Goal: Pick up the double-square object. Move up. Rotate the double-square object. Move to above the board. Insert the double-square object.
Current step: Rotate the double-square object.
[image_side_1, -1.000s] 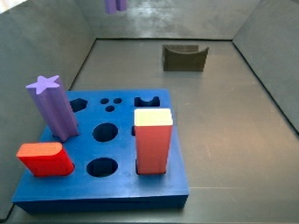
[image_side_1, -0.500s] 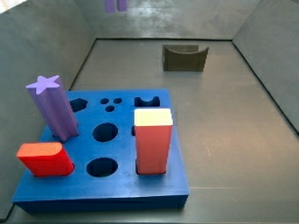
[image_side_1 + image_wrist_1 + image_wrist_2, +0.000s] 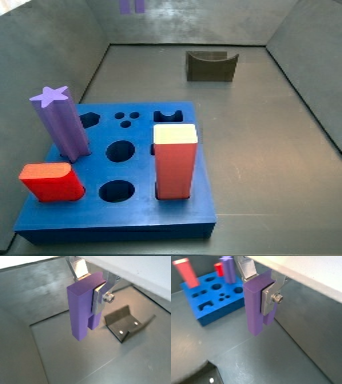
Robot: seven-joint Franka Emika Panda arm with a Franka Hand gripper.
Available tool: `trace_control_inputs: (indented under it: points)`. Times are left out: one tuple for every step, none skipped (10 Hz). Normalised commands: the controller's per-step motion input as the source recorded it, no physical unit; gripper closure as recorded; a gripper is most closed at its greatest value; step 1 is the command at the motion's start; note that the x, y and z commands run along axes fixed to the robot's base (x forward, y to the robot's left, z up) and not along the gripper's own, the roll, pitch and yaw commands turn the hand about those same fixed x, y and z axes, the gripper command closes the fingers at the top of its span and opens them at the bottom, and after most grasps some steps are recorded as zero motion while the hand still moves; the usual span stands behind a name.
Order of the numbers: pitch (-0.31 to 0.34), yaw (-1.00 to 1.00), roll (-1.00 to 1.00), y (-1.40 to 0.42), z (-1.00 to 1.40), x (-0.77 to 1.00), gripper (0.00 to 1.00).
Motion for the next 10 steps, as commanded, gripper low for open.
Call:
trace_control_inputs:
  points:
    - [0.0, -0.89, 0.0, 0.01, 0.0, 0.0, 1.0]
    - [0.0, -0.65, 0.0, 0.01, 0.0, 0.0, 1.0]
    - [0.0, -0.38, 0.0, 0.01, 0.0, 0.0, 1.0]
    - [0.0, -0.25, 0.0, 0.01, 0.0, 0.0, 1.0]
    - [0.0, 0.0, 0.0, 0.0, -1.0, 0.0, 1.0]
    - [-0.02, 0.07, 0.0, 0.0, -1.0, 0.01, 1.0]
    - [-0.021, 0.07, 0.0, 0.0, -1.0, 0.02, 1.0]
    - [-0.022, 0.06, 0.0, 0.0, -1.0, 0.02, 1.0]
    - [-0.029, 0.04, 0.0, 0.0, -1.0, 0.02, 1.0]
    - [-0.04, 0.03, 0.0, 0.0, -1.0, 0.02, 1.0]
